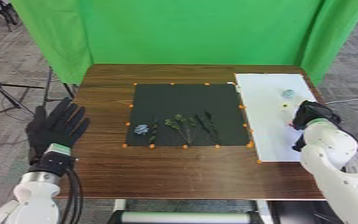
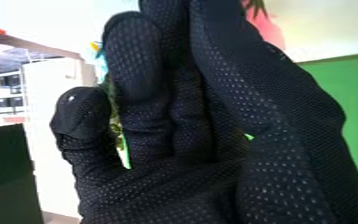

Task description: Arrange flowers

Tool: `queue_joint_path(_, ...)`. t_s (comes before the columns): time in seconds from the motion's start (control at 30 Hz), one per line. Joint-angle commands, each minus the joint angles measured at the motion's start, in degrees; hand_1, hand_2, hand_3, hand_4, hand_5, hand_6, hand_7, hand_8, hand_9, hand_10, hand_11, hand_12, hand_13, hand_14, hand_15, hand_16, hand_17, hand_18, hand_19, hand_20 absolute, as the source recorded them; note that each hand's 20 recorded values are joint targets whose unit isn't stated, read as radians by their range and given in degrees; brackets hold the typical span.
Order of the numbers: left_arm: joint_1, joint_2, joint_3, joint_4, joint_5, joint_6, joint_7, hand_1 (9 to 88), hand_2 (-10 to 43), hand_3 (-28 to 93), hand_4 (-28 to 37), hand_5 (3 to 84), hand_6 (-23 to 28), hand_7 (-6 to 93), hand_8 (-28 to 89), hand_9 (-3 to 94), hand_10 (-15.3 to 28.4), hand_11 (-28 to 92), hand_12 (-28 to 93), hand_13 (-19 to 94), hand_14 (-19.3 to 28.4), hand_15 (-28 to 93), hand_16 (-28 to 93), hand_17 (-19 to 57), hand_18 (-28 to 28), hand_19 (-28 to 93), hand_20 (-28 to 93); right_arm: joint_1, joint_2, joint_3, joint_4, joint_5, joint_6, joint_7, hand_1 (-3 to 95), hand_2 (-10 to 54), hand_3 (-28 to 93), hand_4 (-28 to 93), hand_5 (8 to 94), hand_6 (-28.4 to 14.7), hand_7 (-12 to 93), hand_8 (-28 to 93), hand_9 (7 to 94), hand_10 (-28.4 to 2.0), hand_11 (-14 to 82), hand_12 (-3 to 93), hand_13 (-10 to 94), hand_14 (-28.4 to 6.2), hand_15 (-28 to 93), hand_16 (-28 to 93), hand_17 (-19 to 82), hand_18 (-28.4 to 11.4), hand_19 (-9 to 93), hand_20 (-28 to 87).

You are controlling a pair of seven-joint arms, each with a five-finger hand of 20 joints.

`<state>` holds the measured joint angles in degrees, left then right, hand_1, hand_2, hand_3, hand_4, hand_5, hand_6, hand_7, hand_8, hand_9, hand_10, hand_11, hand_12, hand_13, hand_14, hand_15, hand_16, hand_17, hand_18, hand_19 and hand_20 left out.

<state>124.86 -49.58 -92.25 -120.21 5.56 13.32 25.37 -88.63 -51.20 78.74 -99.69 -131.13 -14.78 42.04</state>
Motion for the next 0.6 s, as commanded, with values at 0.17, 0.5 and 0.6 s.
queue_joint_path(0.17, 1.4, -1.34, -0.47, -0.42, 0.45, -1.15, -0.18, 26.4, 9.4, 70, -28.3, 32.8, 7.0, 17.5, -10, 26.3, 13.4, 22, 11, 19, 13.7, 34, -8, -6.5, 12.2, 31, 9, -5.8, 0.9, -0.6, -5.6, -5.8, 10.5, -3.3, 61.1, -9.5, 68, -28, 77.4, 0.9, 27, 3, 86.1, -7.7, 7.4, 37.0, 71, -6.1, 49, 45, 39, -20.8, 91, 43)
queue_joint_path(0.5, 2.5, -2.65, -1.25, -0.56, 1.82, -1.46, -1.5, 26.3, 9.3, 70, -28.3, 32.8, 6.9, 17.3, -10, 26.3, 13.4, 21, 11, 19, 13.4, 33, -8, -6.5, 12.2, 31, 9, -0.3, 0.0, -10.4, -12.0, -9.1, 21.2, -11.8, 60.5, -9.5, 70, -28, 77.6, 0.8, 27, 3, 86.2, -7.6, 7.0, 37.1, 71, -5.7, 49, 46, 39, -20.6, 91, 42)
queue_joint_path(0.6, 1.9, -2.59, -0.79, -0.2, 1.69, -1.29, -1.73, 26.3, 9.2, 70, -28.3, 32.8, 6.9, 17.3, -11, 26.4, 13.4, 21, 11, 19, 13.4, 33, -8, -6.5, 12.2, 31, 9, 5.8, -2.3, -16.8, -10.7, -8.3, 20.6, -16.7, 60.2, -9.5, 70, -28, 77.4, 0.7, 27, 3, 86.0, -7.6, 6.8, 37.0, 71, -5.7, 49, 47, 39, -20.3, 91, 42)
